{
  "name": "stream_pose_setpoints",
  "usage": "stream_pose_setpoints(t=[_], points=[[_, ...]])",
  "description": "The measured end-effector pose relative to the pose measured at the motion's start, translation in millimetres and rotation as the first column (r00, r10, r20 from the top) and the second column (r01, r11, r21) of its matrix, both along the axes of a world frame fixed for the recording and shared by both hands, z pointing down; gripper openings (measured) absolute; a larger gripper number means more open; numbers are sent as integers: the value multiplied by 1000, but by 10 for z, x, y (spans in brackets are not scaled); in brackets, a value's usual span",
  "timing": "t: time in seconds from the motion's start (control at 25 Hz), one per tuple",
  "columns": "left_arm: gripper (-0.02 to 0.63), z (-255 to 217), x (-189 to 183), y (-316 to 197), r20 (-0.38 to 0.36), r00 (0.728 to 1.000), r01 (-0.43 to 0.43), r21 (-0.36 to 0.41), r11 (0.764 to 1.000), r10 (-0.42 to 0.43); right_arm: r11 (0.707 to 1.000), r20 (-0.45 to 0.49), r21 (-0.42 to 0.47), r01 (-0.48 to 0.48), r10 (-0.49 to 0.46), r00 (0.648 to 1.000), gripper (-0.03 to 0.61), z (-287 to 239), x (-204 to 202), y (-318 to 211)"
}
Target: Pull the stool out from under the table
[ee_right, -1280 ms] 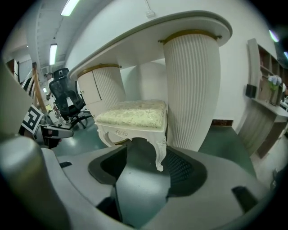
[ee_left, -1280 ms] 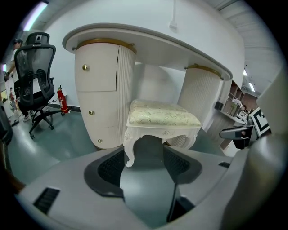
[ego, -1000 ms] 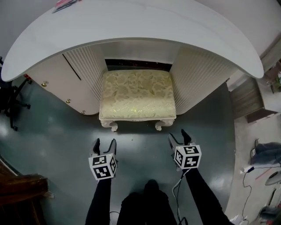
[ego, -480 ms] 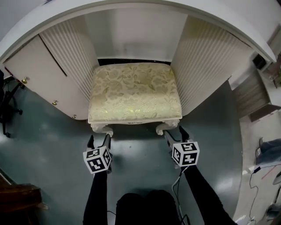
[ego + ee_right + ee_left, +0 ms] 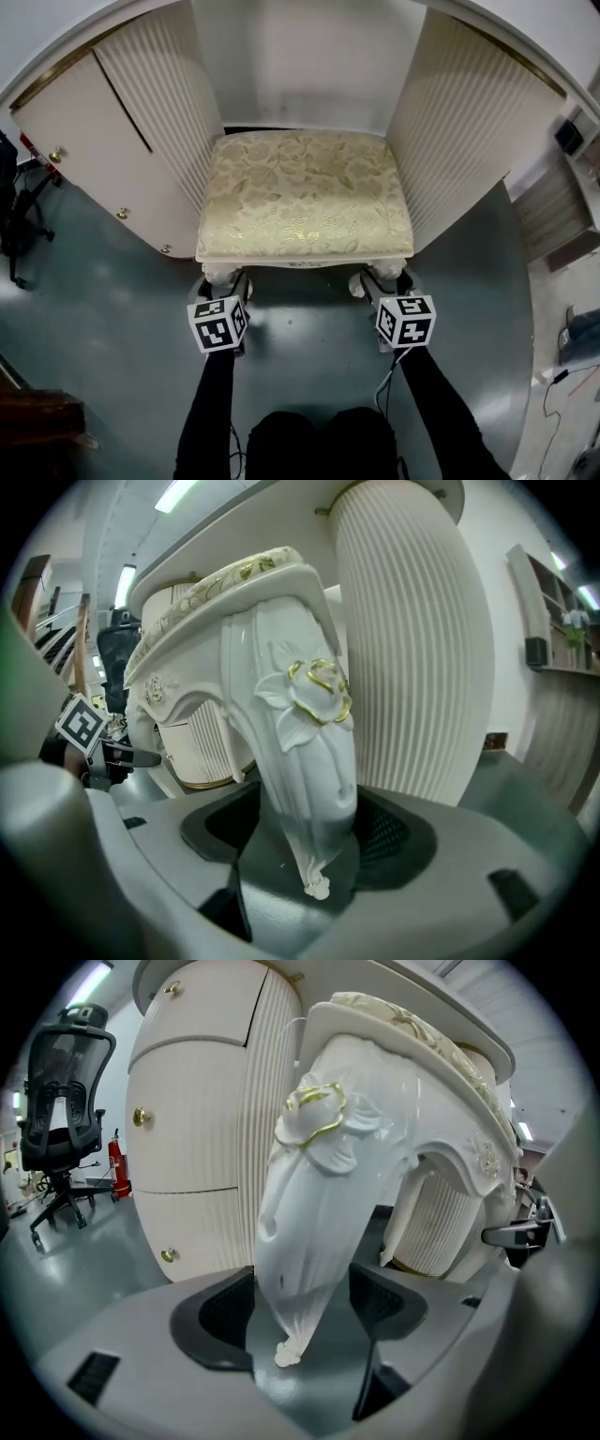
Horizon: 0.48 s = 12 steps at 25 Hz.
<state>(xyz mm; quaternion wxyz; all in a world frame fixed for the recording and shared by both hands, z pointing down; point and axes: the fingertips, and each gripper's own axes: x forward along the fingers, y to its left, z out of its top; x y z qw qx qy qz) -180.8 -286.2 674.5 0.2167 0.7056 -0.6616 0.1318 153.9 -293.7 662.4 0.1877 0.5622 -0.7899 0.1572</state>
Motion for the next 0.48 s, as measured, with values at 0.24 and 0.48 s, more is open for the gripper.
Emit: stream_pose_setpoints(t=[0.24, 0.48], points=[[327, -38, 13, -141, 22, 999, -37, 31, 999, 36, 999, 7, 43, -21, 21, 1000, 279, 8, 1, -113], [213, -65, 24, -168, 43, 998, -49, 64, 997, 46, 996, -12, 85, -32, 33, 999, 222, -1, 36, -139]])
